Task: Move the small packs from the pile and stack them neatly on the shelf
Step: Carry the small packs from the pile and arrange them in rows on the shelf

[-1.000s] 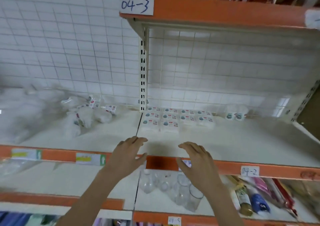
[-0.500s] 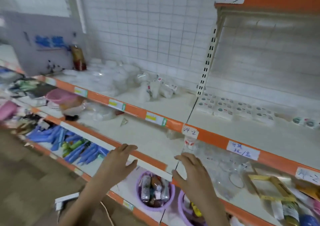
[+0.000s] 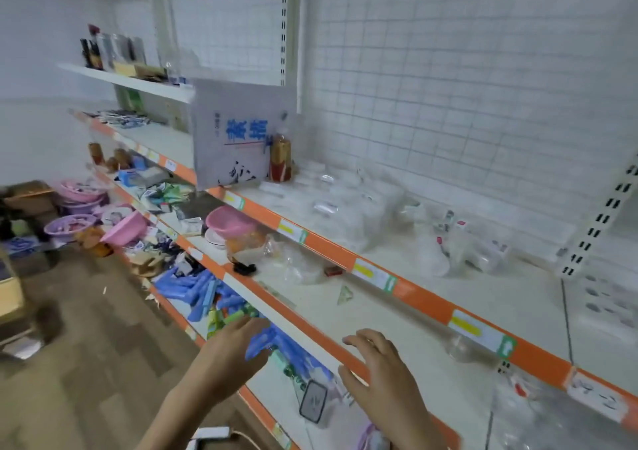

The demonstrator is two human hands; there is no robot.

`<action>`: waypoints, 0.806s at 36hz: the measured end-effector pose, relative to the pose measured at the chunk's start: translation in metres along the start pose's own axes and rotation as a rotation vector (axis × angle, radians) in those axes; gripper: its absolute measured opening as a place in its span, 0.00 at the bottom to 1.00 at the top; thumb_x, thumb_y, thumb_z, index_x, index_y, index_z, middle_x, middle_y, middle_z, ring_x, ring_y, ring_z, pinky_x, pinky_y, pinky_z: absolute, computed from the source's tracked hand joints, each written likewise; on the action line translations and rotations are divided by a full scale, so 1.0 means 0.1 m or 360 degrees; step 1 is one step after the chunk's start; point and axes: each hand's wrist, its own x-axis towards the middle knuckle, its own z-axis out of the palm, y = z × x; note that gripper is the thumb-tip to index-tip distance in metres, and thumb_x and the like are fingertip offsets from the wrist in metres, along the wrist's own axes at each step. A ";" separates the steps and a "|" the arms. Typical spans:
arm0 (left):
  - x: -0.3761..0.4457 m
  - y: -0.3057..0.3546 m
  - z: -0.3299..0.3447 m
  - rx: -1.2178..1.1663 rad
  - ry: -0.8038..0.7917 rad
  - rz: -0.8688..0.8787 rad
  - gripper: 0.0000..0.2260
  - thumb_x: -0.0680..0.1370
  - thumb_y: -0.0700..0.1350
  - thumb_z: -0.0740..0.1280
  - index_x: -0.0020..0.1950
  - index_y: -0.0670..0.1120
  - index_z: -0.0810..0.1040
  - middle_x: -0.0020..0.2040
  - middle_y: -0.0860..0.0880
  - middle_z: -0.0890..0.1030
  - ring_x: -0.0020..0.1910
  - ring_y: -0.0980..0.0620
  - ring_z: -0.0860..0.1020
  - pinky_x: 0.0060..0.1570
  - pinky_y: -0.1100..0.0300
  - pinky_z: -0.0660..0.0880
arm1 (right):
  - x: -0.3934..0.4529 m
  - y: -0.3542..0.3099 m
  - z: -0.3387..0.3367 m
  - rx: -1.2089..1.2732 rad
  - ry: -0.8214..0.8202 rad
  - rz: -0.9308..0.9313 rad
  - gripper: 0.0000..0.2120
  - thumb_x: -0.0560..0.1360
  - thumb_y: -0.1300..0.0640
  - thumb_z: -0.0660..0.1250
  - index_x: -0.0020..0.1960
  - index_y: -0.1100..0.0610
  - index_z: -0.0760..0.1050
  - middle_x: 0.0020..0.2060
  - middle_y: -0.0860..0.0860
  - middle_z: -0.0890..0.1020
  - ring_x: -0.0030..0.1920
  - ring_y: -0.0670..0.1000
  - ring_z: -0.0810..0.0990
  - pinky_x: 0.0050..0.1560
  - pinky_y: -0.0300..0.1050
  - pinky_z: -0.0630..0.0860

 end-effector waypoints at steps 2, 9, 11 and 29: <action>0.17 -0.30 -0.19 0.0034 -0.0014 -0.0018 0.17 0.75 0.51 0.62 0.63 0.50 0.73 0.58 0.53 0.75 0.56 0.52 0.75 0.50 0.61 0.71 | 0.27 -0.20 0.08 0.0026 0.0017 -0.0004 0.19 0.77 0.45 0.58 0.68 0.44 0.64 0.66 0.39 0.62 0.67 0.41 0.62 0.59 0.34 0.65; 0.71 -1.05 -0.57 0.0027 0.0012 0.0007 0.19 0.78 0.50 0.62 0.68 0.54 0.67 0.64 0.55 0.72 0.57 0.57 0.74 0.47 0.68 0.68 | 0.95 -0.58 0.24 0.0064 0.0082 0.0011 0.17 0.77 0.45 0.60 0.66 0.42 0.66 0.61 0.35 0.62 0.65 0.37 0.62 0.53 0.29 0.64; 0.85 -1.16 -0.58 -0.0037 -0.0005 0.0045 0.18 0.78 0.49 0.62 0.67 0.54 0.68 0.63 0.56 0.72 0.56 0.59 0.74 0.48 0.70 0.68 | 1.10 -0.60 0.25 0.0078 0.0108 0.0025 0.17 0.77 0.45 0.60 0.65 0.42 0.66 0.59 0.33 0.62 0.65 0.35 0.62 0.52 0.28 0.63; 2.97 -1.58 -0.73 -0.0200 0.0129 0.0470 0.17 0.75 0.52 0.66 0.63 0.52 0.72 0.53 0.57 0.74 0.52 0.58 0.74 0.52 0.60 0.74 | 3.24 -0.27 -0.32 0.0034 0.0432 -0.0020 0.15 0.74 0.51 0.67 0.61 0.49 0.74 0.57 0.42 0.74 0.60 0.43 0.71 0.59 0.39 0.68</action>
